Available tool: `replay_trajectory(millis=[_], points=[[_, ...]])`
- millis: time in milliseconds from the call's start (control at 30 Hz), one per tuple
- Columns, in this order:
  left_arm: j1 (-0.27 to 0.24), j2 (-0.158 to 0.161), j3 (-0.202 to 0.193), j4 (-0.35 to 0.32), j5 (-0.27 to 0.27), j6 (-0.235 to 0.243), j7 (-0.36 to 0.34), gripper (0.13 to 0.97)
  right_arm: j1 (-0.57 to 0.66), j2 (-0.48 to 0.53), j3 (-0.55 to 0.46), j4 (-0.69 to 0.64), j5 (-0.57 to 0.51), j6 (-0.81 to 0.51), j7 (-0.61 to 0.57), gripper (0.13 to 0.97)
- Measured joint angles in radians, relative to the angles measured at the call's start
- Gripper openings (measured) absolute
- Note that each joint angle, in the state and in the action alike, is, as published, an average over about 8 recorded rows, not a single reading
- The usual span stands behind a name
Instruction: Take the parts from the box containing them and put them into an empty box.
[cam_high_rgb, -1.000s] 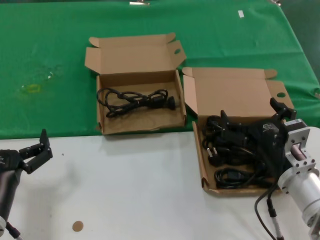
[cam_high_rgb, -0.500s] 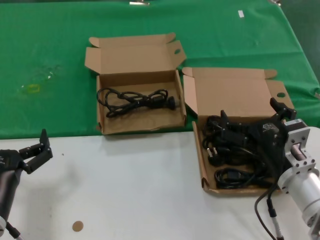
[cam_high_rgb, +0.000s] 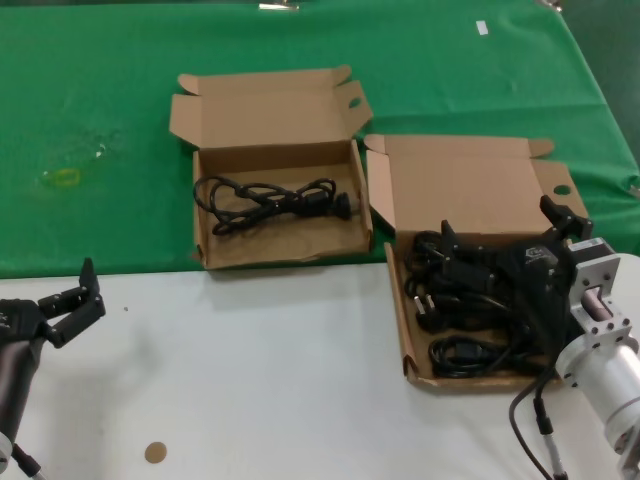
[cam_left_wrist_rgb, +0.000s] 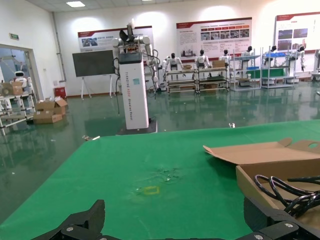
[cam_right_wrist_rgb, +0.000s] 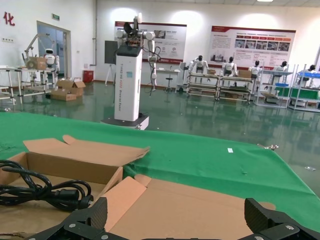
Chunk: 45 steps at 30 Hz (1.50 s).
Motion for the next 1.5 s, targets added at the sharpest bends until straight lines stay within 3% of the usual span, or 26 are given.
replay_trajectory(millis=[1500], points=[[0.0,0.0,0.0,0.0,0.0,0.0,0.0,0.966,0.0,0.0,0.0,0.0,0.0,0.0,0.0,0.966]])
